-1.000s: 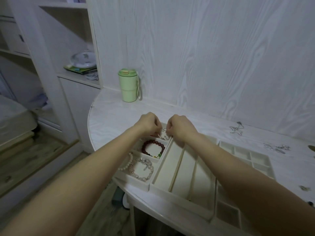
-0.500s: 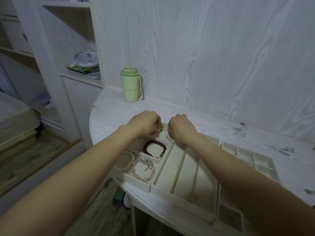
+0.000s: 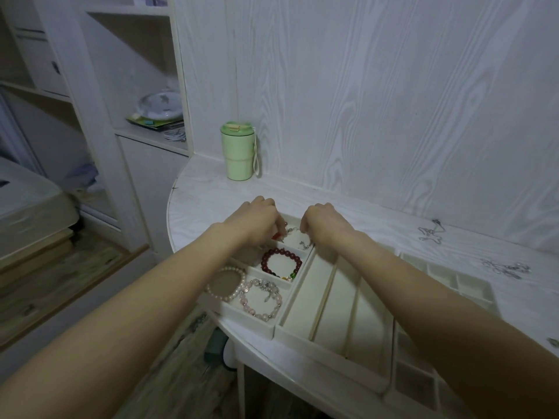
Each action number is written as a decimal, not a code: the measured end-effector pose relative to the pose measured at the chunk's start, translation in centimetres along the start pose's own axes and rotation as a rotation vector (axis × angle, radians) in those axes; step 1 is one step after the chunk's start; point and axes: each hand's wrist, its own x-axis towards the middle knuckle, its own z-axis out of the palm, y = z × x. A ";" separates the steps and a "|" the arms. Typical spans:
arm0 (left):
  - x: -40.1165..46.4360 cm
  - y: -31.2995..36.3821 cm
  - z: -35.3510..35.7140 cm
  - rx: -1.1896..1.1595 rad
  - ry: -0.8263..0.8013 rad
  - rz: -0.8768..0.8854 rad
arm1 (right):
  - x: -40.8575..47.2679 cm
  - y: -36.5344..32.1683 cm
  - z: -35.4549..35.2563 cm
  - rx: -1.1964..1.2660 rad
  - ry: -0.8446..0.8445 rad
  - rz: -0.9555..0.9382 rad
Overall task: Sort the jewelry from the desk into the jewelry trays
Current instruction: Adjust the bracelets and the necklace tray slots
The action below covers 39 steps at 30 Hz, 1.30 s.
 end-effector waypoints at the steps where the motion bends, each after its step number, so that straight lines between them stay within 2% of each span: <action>1: 0.0 0.0 0.0 -0.014 -0.003 -0.003 | 0.2 0.0 0.0 0.011 -0.004 0.005; 6: 0.0 0.3 0.3 0.032 -0.046 0.035 | 0.3 -0.4 -0.3 0.042 -0.003 0.027; 13: -0.4 0.2 0.1 -0.044 -0.011 0.024 | -0.2 -0.7 -0.2 0.016 -0.043 0.062; 31: 0.5 0.4 0.7 0.071 -0.071 -0.024 | -1.6 -1.2 -0.4 -0.031 -0.013 0.088; 39: 0.9 -0.1 1.1 0.068 -0.013 0.002 | -1.6 -1.1 -0.2 0.025 0.009 0.113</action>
